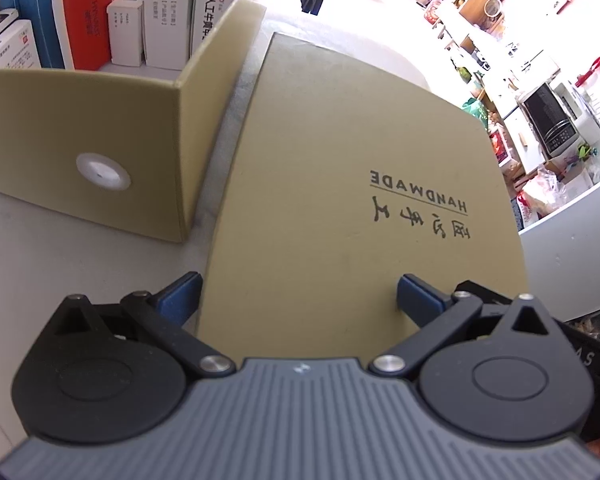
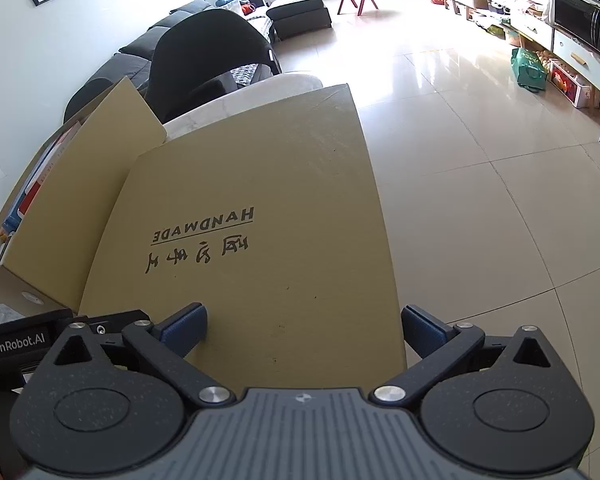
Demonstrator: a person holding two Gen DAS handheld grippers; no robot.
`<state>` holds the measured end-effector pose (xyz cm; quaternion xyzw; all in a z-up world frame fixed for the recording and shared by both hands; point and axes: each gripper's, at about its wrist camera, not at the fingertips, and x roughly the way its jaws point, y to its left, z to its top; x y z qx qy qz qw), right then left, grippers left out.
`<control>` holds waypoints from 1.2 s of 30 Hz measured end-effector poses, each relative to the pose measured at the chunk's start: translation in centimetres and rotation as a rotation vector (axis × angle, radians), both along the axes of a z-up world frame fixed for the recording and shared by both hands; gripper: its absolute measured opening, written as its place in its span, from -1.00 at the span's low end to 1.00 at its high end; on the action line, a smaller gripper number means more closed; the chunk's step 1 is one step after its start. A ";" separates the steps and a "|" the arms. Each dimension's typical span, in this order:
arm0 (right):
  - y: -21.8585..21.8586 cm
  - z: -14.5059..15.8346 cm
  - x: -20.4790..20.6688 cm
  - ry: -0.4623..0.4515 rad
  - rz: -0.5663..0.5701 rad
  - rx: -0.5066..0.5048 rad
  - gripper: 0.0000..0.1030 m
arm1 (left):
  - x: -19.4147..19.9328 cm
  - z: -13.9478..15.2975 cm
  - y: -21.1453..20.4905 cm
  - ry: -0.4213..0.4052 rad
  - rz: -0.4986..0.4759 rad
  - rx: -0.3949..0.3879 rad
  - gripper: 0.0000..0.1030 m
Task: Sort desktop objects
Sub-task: 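Push the lid toward the shoe box with both tools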
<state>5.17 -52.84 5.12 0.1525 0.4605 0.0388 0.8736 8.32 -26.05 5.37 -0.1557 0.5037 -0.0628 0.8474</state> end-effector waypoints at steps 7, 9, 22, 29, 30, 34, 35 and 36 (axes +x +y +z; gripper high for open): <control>0.3 0.1 -0.3 -0.001 -0.005 0.000 1.00 | 0.0 0.0 -0.2 -0.004 -0.001 0.002 1.00; 0.2 0.1 -0.3 -0.003 -0.007 0.001 1.00 | 0.0 0.1 -0.5 -0.006 0.000 0.002 1.00; -1.1 0.6 -1.0 -0.017 -0.045 0.013 1.00 | 0.2 0.8 -2.0 -0.020 -0.015 0.011 1.00; -2.0 1.0 -1.3 -0.028 -0.065 0.017 1.00 | 0.4 1.3 -2.6 -0.034 -0.031 0.016 1.00; -2.2 1.1 -1.4 -0.031 -0.068 0.017 1.00 | 0.4 1.3 -2.7 -0.036 -0.033 0.017 1.00; -2.7 1.5 -1.5 -0.042 -0.079 0.018 1.00 | 0.5 1.7 -3.1 -0.049 -0.040 0.019 1.00; -2.8 1.6 -1.5 -0.046 -0.082 0.018 1.00 | 0.5 1.9 -3.2 -0.053 -0.042 0.020 1.00; -2.8 1.7 -1.5 -0.050 -0.084 0.019 1.00 | 0.5 2.0 -3.2 -0.057 -0.043 0.019 1.00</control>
